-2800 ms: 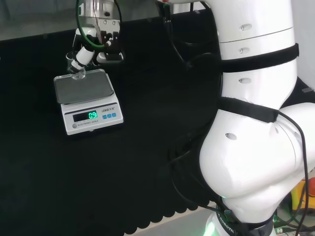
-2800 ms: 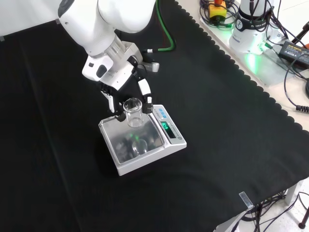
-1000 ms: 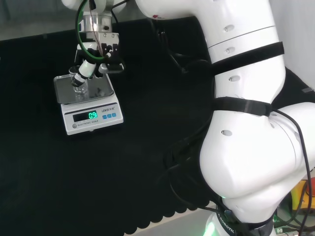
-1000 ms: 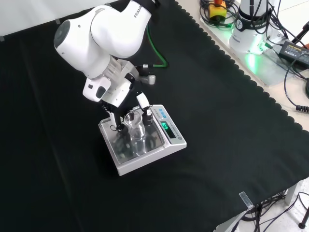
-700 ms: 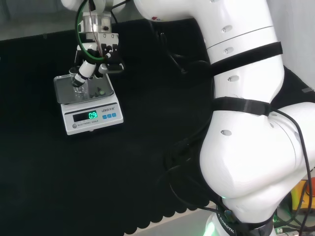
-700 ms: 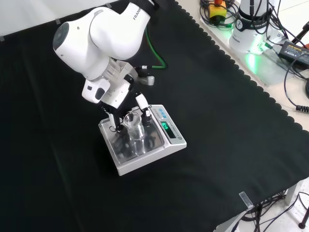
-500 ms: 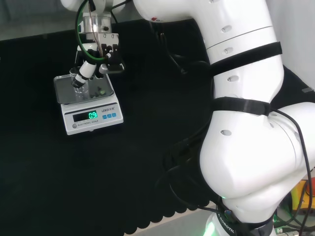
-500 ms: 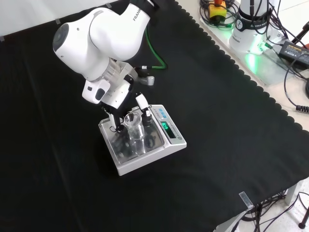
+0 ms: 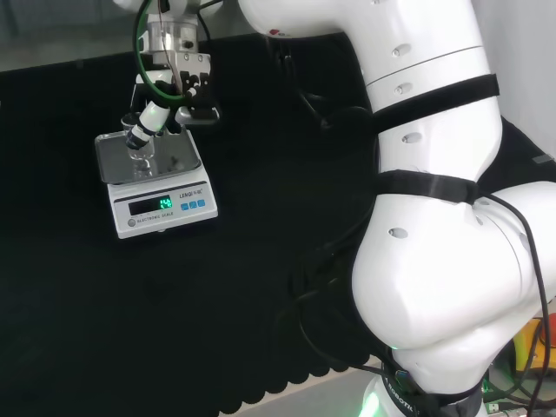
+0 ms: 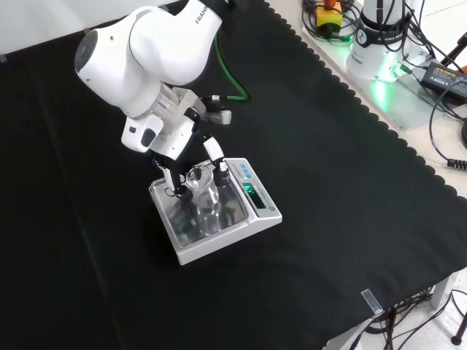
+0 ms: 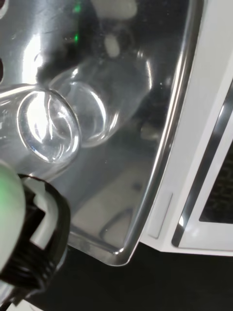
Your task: Put the beaker on the electronic balance.
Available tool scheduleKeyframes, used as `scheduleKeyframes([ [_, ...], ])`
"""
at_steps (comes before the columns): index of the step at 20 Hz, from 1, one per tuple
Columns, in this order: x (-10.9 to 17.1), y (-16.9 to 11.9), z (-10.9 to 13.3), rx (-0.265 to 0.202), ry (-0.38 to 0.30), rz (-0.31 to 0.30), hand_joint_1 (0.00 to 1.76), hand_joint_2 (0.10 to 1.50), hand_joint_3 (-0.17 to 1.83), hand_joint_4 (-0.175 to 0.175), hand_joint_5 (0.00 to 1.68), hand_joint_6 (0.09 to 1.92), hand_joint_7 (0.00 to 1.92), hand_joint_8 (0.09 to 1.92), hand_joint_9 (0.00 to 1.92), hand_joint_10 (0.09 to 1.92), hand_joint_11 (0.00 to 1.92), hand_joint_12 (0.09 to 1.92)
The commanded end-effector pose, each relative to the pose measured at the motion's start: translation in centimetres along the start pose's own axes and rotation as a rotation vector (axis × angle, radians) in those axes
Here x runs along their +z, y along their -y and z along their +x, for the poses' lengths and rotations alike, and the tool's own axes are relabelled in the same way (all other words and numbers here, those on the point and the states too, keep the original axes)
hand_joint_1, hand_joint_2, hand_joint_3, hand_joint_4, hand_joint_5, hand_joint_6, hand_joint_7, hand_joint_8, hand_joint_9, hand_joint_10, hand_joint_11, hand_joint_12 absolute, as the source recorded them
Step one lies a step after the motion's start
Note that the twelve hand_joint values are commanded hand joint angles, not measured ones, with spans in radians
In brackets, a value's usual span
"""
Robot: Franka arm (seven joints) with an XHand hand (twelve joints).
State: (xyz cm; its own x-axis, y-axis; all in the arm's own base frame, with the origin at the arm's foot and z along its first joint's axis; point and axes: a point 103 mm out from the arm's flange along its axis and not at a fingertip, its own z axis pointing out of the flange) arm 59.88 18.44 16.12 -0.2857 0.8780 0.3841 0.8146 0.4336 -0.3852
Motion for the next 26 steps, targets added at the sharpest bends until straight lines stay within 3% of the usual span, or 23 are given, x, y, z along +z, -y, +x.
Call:
scheduleKeyframes([
  [1,0.1,0.0,-0.1,-0.006,-0.015,-0.009,1.2,0.55,0.85,-0.175,1.3,0.71,1.72,0.4,1.76,0.55,1.51,0.79],
  [15,1.3,0.2,-0.6,-0.029,0.02,-0.017,1.2,0.55,0.85,-0.175,1.3,0.71,1.72,0.4,1.75,0.55,1.51,0.79],
  [26,2.0,-0.4,-0.2,-0.017,0.03,-0.006,1.2,0.55,0.85,-0.175,1.3,0.72,1.72,0.4,1.75,0.55,1.51,0.79],
])
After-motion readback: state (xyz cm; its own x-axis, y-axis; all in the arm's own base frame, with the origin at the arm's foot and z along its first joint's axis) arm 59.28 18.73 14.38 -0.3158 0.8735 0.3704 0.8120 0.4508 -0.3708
